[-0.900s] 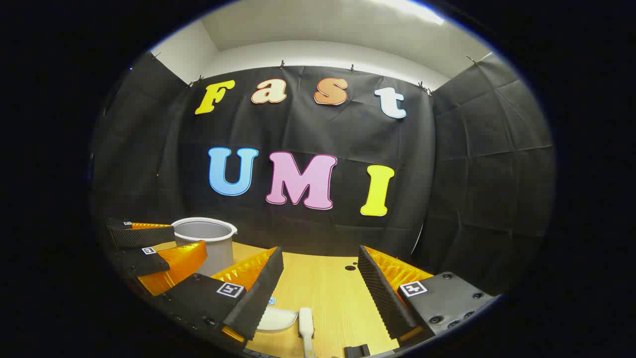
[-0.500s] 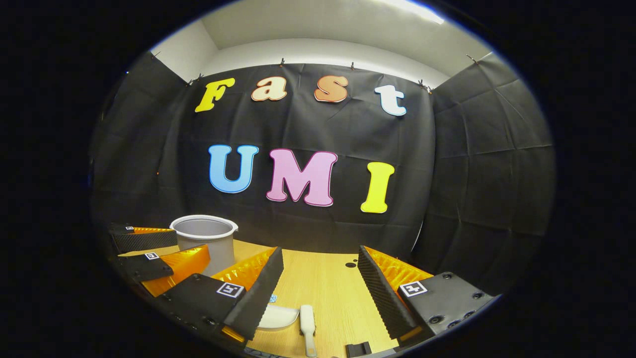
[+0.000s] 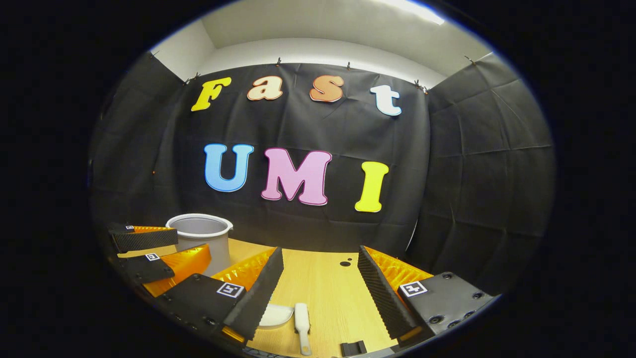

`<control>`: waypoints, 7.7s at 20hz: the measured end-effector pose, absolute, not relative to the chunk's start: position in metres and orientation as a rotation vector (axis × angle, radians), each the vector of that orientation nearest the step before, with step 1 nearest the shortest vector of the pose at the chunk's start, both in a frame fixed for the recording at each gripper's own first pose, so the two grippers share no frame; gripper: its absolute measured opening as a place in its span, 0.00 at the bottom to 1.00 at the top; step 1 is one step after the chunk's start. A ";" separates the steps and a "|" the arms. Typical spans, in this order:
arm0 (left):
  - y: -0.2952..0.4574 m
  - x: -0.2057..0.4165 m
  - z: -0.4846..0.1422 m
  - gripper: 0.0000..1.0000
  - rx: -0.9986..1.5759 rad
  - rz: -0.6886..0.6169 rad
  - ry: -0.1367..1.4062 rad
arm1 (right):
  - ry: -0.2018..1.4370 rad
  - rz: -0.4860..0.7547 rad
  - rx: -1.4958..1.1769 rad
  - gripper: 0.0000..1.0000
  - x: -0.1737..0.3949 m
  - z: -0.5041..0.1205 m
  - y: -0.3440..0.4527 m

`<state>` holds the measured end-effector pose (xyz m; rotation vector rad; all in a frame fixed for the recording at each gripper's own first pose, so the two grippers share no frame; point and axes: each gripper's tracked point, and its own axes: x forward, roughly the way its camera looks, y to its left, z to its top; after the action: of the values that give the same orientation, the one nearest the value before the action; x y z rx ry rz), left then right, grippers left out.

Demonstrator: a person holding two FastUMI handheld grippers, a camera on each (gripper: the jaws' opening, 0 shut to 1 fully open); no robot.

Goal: Pick up the small broom and dustpan from the desktop, sweep the trash into the dustpan with the broom, and then empty the trash into the garbage bin.

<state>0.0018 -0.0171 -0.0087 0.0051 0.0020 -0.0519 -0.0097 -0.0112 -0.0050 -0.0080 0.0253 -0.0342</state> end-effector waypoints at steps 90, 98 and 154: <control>-0.027 0.012 -0.254 0.39 -0.099 0.015 1.529 | 1.490 0.123 0.023 0.92 0.021 -0.388 0.023; -0.023 0.011 -0.249 0.29 -0.035 -0.046 1.508 | 1.463 0.191 -0.030 0.43 0.021 -0.387 0.027; 0.040 -0.059 -0.255 0.27 0.256 -0.137 1.424 | 1.409 1.265 -0.879 0.22 0.150 -0.395 0.088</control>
<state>-0.0590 0.0395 -0.2547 0.2557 1.4244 -0.1371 0.1495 0.0883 -0.3950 -0.8792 1.4091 1.2645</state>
